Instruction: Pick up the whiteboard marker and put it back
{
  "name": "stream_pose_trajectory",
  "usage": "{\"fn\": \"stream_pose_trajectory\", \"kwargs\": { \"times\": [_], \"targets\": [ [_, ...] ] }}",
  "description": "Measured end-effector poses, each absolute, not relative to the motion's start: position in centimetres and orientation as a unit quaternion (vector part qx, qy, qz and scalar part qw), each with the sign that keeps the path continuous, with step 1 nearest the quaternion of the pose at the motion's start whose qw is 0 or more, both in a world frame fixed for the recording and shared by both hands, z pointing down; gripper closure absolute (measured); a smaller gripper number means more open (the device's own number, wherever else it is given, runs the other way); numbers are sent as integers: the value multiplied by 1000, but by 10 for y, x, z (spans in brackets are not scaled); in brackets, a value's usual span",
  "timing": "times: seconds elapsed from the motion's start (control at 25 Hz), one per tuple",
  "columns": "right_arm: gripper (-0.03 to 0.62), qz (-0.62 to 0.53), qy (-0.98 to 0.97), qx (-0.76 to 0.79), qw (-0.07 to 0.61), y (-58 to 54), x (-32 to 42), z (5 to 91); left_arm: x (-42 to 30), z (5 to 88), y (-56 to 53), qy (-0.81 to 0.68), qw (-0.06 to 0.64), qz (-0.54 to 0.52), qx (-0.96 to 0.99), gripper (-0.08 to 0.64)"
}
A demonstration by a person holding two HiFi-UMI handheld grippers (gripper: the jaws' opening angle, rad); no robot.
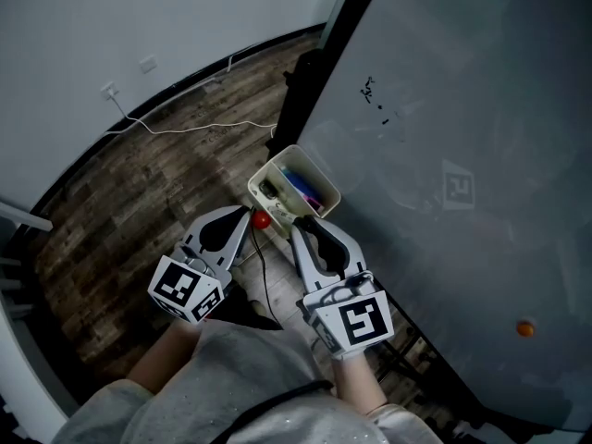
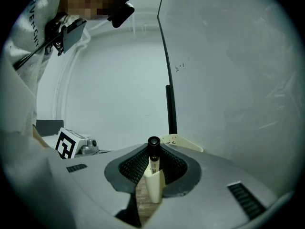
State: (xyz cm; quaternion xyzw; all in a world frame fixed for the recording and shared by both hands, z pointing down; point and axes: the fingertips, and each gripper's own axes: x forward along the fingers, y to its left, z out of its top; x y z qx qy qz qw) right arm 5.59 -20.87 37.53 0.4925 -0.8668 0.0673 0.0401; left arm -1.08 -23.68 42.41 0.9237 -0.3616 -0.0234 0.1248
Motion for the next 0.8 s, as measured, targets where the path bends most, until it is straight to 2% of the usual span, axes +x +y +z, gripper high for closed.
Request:
{"fn": "stream_pose_trajectory", "kwargs": {
  "times": [0.8],
  "targets": [
    [511, 50, -864, 498, 50, -204, 53, 378, -9, 424, -233, -367, 123, -21, 922, 546]
  ]
}}
